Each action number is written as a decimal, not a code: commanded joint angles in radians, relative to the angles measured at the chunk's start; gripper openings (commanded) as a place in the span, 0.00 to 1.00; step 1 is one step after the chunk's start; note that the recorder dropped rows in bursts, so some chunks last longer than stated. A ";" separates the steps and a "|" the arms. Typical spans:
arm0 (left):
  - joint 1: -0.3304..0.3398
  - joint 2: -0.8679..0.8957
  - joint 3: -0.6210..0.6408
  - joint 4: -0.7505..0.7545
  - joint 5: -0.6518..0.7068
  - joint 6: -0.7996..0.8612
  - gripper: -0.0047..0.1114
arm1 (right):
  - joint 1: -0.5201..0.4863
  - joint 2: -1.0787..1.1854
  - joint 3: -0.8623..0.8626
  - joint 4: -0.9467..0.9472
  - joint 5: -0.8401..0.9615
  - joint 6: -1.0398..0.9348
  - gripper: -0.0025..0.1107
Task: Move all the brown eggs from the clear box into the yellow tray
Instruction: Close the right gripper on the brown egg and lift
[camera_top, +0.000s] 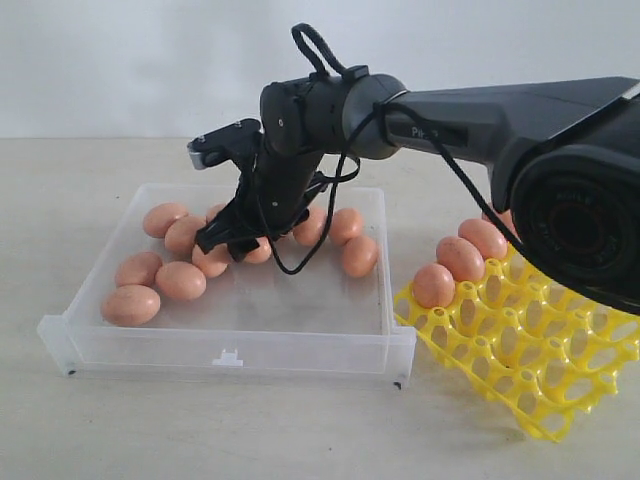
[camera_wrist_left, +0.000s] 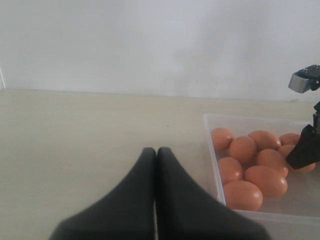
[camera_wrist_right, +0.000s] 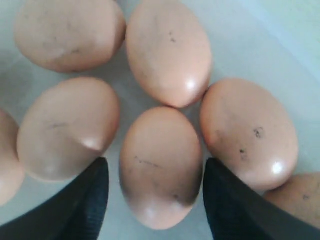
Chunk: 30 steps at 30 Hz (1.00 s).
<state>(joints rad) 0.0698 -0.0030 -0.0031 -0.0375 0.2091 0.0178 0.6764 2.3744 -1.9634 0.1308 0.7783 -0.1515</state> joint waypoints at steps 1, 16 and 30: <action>0.001 0.003 0.003 0.002 -0.006 0.002 0.00 | -0.002 0.002 -0.056 -0.005 -0.009 -0.012 0.56; 0.001 0.003 0.003 0.002 -0.006 0.002 0.00 | 0.002 0.049 -0.073 -0.002 0.029 -0.011 0.56; 0.001 0.003 0.003 0.002 -0.006 0.002 0.00 | 0.002 0.055 -0.073 -0.005 0.007 -0.012 0.09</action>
<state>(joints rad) 0.0698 -0.0030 -0.0031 -0.0375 0.2091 0.0178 0.6798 2.4318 -2.0312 0.1383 0.7955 -0.1558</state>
